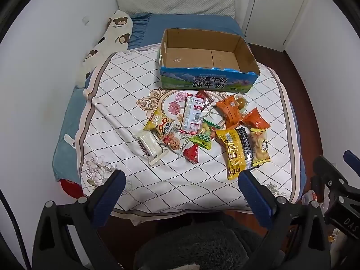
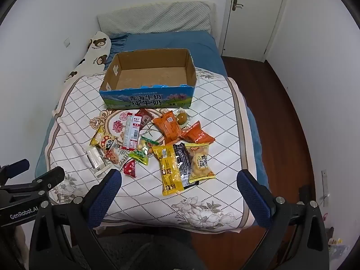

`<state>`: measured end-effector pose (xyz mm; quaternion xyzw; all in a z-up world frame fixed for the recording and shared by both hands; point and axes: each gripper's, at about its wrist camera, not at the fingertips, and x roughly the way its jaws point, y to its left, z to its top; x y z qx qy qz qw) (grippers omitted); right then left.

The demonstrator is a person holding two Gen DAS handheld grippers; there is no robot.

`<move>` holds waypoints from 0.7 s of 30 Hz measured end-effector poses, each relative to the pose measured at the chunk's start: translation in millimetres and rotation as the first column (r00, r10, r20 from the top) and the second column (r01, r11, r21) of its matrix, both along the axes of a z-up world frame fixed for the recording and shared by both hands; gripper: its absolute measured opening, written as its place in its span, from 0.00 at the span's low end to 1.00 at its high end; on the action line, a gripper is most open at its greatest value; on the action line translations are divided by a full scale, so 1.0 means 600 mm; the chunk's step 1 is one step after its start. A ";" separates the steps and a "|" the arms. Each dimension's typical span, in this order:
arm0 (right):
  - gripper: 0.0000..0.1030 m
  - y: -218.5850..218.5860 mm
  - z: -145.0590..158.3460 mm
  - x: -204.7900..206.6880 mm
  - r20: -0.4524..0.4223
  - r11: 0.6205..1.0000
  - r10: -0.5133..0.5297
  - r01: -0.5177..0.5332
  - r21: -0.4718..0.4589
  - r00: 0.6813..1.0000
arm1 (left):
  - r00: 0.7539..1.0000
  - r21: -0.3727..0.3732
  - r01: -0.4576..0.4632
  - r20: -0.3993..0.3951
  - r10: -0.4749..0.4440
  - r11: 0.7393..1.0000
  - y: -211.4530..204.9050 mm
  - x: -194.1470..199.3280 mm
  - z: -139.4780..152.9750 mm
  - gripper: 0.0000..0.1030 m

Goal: Organize snacks

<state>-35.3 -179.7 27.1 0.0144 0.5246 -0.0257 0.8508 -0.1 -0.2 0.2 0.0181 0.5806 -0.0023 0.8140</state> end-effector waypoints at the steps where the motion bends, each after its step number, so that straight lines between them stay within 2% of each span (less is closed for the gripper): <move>1: 1.00 0.000 0.000 0.000 0.002 1.000 -0.001 0.001 -0.001 1.000 | 1.000 0.000 -0.001 0.001 0.001 1.000 0.000 0.000 0.000 0.99; 21: 1.00 0.000 -0.001 -0.001 -0.001 1.000 0.004 -0.004 0.003 1.000 | 1.000 -0.005 -0.001 -0.003 0.001 1.000 0.014 -0.015 -0.004 0.99</move>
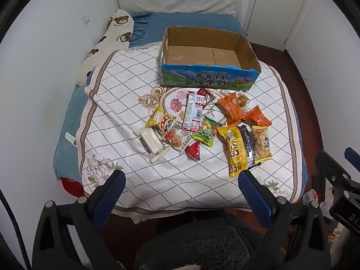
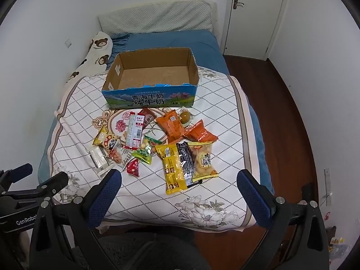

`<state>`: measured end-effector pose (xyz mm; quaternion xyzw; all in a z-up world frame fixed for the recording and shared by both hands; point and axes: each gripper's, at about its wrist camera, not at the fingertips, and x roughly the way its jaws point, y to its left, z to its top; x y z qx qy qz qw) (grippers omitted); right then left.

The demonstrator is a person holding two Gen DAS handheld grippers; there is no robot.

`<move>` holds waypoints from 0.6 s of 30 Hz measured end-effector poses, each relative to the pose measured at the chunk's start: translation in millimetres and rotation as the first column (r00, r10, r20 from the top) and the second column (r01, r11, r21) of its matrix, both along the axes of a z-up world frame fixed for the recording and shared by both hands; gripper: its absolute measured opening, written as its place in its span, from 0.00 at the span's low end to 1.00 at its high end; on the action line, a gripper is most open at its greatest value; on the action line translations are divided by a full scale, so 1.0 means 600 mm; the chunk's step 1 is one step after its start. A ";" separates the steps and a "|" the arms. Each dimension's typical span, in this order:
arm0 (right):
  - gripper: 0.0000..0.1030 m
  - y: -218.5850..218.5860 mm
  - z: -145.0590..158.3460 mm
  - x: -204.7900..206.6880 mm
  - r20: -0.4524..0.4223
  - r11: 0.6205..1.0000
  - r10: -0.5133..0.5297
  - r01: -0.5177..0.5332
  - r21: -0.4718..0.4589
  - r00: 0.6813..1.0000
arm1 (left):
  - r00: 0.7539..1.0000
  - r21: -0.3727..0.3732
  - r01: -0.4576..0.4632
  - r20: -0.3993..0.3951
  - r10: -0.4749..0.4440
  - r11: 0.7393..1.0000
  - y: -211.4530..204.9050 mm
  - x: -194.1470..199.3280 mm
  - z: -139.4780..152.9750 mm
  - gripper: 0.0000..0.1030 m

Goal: Organize snacks

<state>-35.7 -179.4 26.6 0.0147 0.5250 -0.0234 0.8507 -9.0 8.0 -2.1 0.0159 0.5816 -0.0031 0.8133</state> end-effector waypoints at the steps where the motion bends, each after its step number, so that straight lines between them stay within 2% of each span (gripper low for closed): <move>1: 1.00 0.002 0.001 0.000 0.001 1.000 0.000 0.000 0.000 1.000 | 1.000 0.001 0.000 0.000 0.000 1.000 0.000 0.001 -0.001 0.99; 18: 1.00 0.004 0.002 -0.004 0.009 1.000 -0.002 0.002 0.000 1.000 | 1.000 0.001 0.002 0.021 -0.002 1.000 -0.002 0.002 0.009 0.99</move>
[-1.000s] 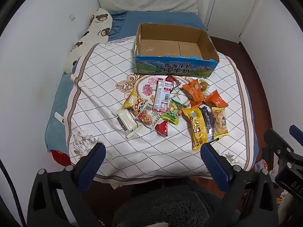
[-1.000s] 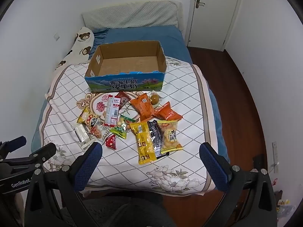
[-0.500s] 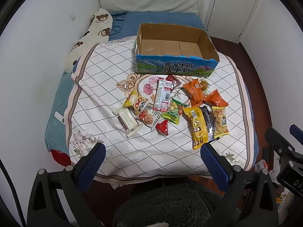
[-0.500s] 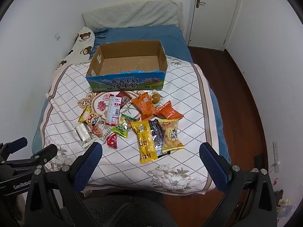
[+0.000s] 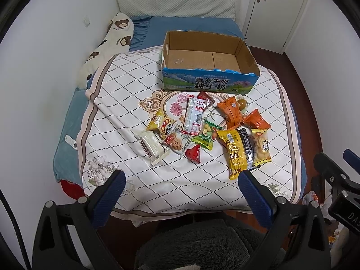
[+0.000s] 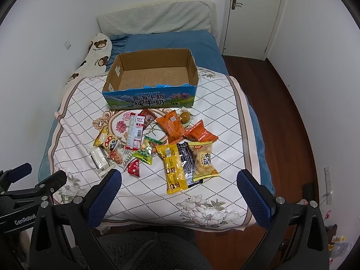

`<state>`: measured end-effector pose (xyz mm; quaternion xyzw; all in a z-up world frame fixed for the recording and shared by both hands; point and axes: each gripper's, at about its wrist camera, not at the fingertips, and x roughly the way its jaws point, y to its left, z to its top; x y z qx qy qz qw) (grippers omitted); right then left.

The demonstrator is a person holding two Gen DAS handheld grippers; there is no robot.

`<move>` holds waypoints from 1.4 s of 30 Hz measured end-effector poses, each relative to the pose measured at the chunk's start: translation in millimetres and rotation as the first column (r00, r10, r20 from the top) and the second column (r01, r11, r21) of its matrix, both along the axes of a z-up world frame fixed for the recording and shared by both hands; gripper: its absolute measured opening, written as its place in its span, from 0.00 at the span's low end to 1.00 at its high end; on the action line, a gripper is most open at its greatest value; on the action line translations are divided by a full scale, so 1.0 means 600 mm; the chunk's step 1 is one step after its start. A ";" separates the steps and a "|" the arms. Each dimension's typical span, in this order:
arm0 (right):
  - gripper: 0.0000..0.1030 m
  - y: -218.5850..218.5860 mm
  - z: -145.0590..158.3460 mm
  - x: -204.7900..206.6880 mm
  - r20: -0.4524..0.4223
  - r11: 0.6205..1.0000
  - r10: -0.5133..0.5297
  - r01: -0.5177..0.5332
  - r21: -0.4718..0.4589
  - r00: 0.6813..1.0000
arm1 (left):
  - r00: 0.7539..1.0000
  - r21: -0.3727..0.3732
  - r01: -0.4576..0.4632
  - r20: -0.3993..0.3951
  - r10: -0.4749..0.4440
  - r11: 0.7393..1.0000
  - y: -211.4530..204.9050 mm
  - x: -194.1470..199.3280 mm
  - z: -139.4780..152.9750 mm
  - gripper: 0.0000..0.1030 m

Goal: Organize snacks

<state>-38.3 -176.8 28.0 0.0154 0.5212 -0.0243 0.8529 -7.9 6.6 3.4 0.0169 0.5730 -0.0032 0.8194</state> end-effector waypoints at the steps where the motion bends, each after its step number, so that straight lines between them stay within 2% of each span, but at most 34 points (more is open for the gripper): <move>1: 1.00 0.002 0.000 -0.001 0.002 1.000 0.000 0.000 0.000 1.000 | 1.000 -0.001 0.000 0.002 0.000 1.000 0.000 0.001 0.001 1.00; 42: 1.00 -0.004 0.010 0.002 0.014 1.000 0.000 0.000 0.006 1.000 | 1.000 -0.010 -0.001 0.031 0.002 1.000 0.010 0.001 0.013 0.99</move>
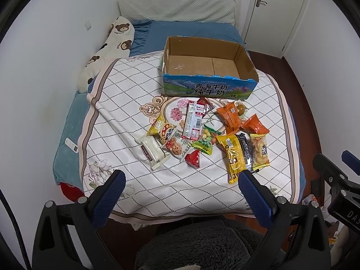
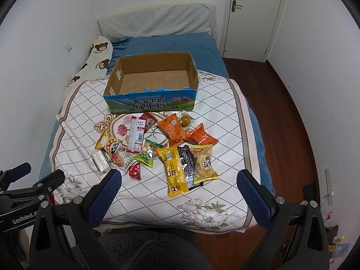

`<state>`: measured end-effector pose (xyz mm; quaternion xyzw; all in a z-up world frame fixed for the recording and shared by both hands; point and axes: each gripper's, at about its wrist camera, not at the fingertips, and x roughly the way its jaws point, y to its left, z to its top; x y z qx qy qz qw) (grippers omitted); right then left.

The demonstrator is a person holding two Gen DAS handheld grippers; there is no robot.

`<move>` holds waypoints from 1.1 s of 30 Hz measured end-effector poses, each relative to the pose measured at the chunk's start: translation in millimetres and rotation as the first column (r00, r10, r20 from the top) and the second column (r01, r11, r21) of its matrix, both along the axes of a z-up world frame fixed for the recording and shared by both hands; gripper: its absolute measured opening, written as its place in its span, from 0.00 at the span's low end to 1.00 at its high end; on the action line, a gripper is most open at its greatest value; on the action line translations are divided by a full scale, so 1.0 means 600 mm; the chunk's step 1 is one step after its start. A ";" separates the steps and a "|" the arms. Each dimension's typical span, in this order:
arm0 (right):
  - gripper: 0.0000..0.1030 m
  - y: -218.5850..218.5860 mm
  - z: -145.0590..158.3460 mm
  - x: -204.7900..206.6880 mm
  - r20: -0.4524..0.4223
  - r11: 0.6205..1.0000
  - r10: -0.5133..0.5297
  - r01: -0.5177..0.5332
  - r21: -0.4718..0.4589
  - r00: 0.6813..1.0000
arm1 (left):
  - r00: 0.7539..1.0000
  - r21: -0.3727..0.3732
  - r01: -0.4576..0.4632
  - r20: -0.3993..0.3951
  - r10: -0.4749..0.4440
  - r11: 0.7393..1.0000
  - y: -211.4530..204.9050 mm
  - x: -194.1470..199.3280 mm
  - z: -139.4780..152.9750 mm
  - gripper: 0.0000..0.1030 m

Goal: Organize snacks

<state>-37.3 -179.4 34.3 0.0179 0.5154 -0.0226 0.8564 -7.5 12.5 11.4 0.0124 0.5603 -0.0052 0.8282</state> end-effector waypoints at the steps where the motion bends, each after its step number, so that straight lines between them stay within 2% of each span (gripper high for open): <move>1: 1.00 0.001 -0.001 -0.001 -0.001 1.000 0.001 -0.001 -0.002 1.000 | 1.000 0.000 0.000 0.000 0.000 1.000 0.000 0.000 0.000 0.99; 15: 1.00 0.000 -0.002 -0.002 -0.003 1.000 0.002 -0.002 0.001 1.000 | 1.000 0.001 0.001 -0.003 -0.001 1.000 -0.007 0.000 0.000 0.99; 19: 1.00 -0.011 -0.025 0.008 -0.023 1.000 -0.007 0.008 0.010 1.000 | 1.000 0.024 -0.002 0.002 0.002 1.000 -0.013 0.014 -0.025 0.99; 22: 1.00 -0.031 -0.074 0.030 -0.074 0.999 -0.030 0.032 0.032 0.997 | 1.000 0.062 -0.011 -0.021 0.013 0.998 -0.014 0.033 -0.070 1.00; 24: 1.00 -0.049 -0.116 0.047 -0.115 0.998 -0.051 0.055 0.028 0.992 | 0.997 0.067 -0.017 -0.070 0.021 0.998 -0.016 0.053 -0.117 1.00; 28: 0.98 -0.102 -0.222 0.077 -0.174 0.995 -0.093 0.098 0.015 0.980 | 0.978 -0.002 -0.009 -0.209 0.008 1.000 -0.047 0.103 -0.226 0.99; 29: 0.96 -0.120 -0.251 0.086 -0.198 0.993 -0.109 0.116 0.024 0.974 | 0.973 -0.016 -0.002 -0.229 -0.001 1.000 -0.056 0.109 -0.242 0.99; 31: 0.76 -0.158 -0.306 0.100 -0.231 0.986 -0.134 0.153 0.068 0.964 | 0.951 -0.054 0.013 -0.309 -0.029 0.998 -0.098 0.135 -0.302 0.99; 33: 0.70 -0.191 -0.359 0.114 -0.272 0.978 -0.170 0.197 0.072 0.947 | 0.932 -0.116 0.022 -0.356 -0.062 0.993 -0.133 0.156 -0.344 0.99</move>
